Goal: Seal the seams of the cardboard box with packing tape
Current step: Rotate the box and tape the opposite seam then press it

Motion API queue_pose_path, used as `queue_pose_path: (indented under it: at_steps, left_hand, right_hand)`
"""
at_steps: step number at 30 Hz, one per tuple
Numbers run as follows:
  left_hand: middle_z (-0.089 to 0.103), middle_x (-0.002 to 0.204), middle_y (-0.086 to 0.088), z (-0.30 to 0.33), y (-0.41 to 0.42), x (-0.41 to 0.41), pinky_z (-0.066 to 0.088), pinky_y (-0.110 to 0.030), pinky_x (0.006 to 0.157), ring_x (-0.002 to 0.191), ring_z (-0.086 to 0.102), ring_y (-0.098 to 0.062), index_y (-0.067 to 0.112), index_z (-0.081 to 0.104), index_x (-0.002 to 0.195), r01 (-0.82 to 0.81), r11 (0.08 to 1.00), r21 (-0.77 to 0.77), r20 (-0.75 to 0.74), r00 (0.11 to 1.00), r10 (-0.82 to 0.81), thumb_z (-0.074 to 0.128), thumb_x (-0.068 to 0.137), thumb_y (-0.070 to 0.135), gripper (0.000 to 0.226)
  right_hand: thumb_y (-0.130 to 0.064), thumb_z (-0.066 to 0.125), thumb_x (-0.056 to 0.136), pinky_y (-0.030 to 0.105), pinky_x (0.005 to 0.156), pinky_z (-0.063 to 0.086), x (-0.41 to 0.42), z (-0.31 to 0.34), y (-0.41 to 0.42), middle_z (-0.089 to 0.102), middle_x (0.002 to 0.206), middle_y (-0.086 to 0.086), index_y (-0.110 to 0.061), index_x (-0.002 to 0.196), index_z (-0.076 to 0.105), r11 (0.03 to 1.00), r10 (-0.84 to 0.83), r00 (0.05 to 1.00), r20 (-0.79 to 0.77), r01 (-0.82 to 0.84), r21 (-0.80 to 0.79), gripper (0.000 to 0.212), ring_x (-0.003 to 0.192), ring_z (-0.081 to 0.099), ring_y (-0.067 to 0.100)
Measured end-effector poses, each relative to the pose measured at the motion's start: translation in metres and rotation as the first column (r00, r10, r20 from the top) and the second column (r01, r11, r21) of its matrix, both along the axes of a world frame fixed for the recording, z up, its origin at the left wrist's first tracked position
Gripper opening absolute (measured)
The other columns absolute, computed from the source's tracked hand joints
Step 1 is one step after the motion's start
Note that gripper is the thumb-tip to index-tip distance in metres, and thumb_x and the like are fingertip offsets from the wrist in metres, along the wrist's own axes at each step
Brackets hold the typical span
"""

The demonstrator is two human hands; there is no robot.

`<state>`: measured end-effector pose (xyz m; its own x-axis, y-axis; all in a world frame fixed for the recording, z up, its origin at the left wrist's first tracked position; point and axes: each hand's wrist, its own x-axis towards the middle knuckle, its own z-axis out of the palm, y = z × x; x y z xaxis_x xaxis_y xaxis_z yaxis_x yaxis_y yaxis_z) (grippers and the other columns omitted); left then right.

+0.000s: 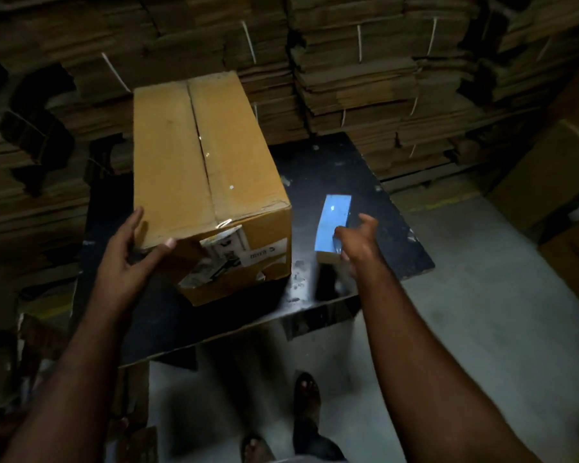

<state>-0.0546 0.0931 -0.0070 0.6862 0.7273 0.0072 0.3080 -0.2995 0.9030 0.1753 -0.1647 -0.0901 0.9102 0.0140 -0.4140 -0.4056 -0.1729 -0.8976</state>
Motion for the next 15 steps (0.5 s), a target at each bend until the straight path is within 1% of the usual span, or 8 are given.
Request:
queue_pose_path:
  at_steps: [3, 5, 6, 8, 9, 11, 13, 15]
  left_hand:
    - [0.055, 0.141, -0.003, 0.021, 0.003, -0.011, 0.042, -0.011, 0.084, 0.120, 0.053, -0.009, 0.017, 0.054, 0.141, 0.022, 0.997, -0.077, 0.128, 0.992, -0.012, 0.062, 0.096, 0.018, 0.046]
    - [0.065, 0.120, -0.005, 0.037, 0.001, -0.010, 0.048, -0.011, 0.077, 0.102, 0.061, -0.008, 0.008, 0.062, 0.129, 0.048, 0.990, -0.129, 0.188, 0.982, -0.023, 0.060, 0.097, 0.017, 0.034]
    - [0.067, 0.110, -0.003, 0.043, -0.002, -0.007, 0.051, -0.014, 0.078, 0.101, 0.063, -0.012, 0.008, 0.066, 0.121, 0.062, 0.984, -0.167, 0.212, 0.977, -0.026, 0.062, 0.096, 0.017, 0.027]
    - [0.069, 0.102, -0.001, 0.051, -0.006, 0.001, 0.053, -0.031, 0.087, 0.109, 0.064, -0.024, 0.019, 0.070, 0.102, 0.050, 0.987, -0.155, 0.211, 0.977, -0.017, 0.069, 0.092, 0.026, 0.013]
    - [0.070, 0.103, -0.002, 0.055, -0.008, 0.004, 0.052, -0.035, 0.090, 0.110, 0.064, -0.025, 0.024, 0.070, 0.097, 0.039, 0.994, -0.105, 0.190, 0.982, -0.018, 0.071, 0.089, 0.031, 0.011]
    - [0.072, 0.103, -0.002, 0.064, -0.013, 0.006, 0.050, -0.033, 0.087, 0.105, 0.066, -0.021, 0.026, 0.071, 0.092, 0.041, 0.998, -0.057, 0.209, 0.977, -0.028, 0.071, 0.088, 0.038, 0.012]
    - [0.074, 0.098, -0.003, 0.076, -0.020, 0.006, 0.051, -0.035, 0.085, 0.097, 0.069, -0.019, 0.021, 0.073, 0.091, 0.103, 0.986, -0.132, 0.243, 0.968, -0.069, 0.066, 0.090, 0.043, 0.023]
    - [0.075, 0.094, -0.006, 0.088, -0.026, 0.009, 0.051, -0.035, 0.079, 0.089, 0.070, -0.022, 0.013, 0.073, 0.092, 0.126, 0.950, -0.286, 0.201, 0.977, -0.070, 0.057, 0.095, 0.048, 0.038]
  right_hand:
    - [0.010, 0.053, 0.078, 0.034, 0.066, 0.053, -0.036, 0.059, -0.009, 0.060, 0.113, 0.009, -0.016, 0.136, 0.036, 0.993, -0.002, 0.990, 0.138, -0.014, 0.116, 0.066, 0.092, 0.061, 0.021]
    - [0.006, 0.054, 0.074, 0.034, 0.064, 0.052, -0.059, 0.096, -0.013, 0.064, 0.112, 0.008, -0.022, 0.128, 0.045, 0.983, 0.036, 0.975, 0.220, -0.074, 0.168, 0.061, 0.091, 0.063, 0.022]
    - [0.002, 0.059, 0.075, 0.035, 0.065, 0.053, -0.070, 0.112, -0.012, 0.065, 0.113, 0.007, -0.023, 0.125, 0.048, 0.973, 0.057, 0.968, 0.246, -0.108, 0.202, 0.057, 0.092, 0.064, 0.022]
    - [-0.012, 0.073, 0.080, 0.033, 0.067, 0.056, -0.090, 0.139, -0.006, 0.067, 0.110, 0.002, -0.021, 0.123, 0.052, 0.954, 0.120, 0.945, 0.304, -0.195, 0.228, 0.049, 0.092, 0.067, 0.017]
    - [-0.020, 0.079, 0.079, 0.030, 0.069, 0.057, -0.100, 0.148, 0.000, 0.068, 0.109, -0.002, -0.021, 0.122, 0.053, 0.949, 0.169, 0.926, 0.337, -0.245, 0.198, 0.050, 0.090, 0.067, 0.011]
    - [-0.033, 0.088, 0.069, 0.030, 0.073, 0.059, -0.111, 0.157, 0.012, 0.069, 0.105, -0.005, -0.022, 0.116, 0.057, 0.938, 0.276, 0.872, 0.404, -0.337, 0.086, 0.058, 0.089, 0.068, 0.007]
    - [-0.044, 0.088, 0.056, 0.040, 0.077, 0.060, -0.118, 0.162, 0.027, 0.071, 0.100, -0.005, -0.026, 0.107, 0.062, 0.903, 0.416, 0.800, 0.433, -0.420, -0.091, 0.060, 0.089, 0.069, 0.011]
    - [-0.049, 0.080, 0.049, 0.046, 0.075, 0.059, -0.121, 0.163, 0.042, 0.071, 0.095, -0.005, -0.028, 0.103, 0.064, 0.832, 0.553, 0.721, 0.418, -0.500, -0.240, 0.060, 0.086, 0.069, 0.015]
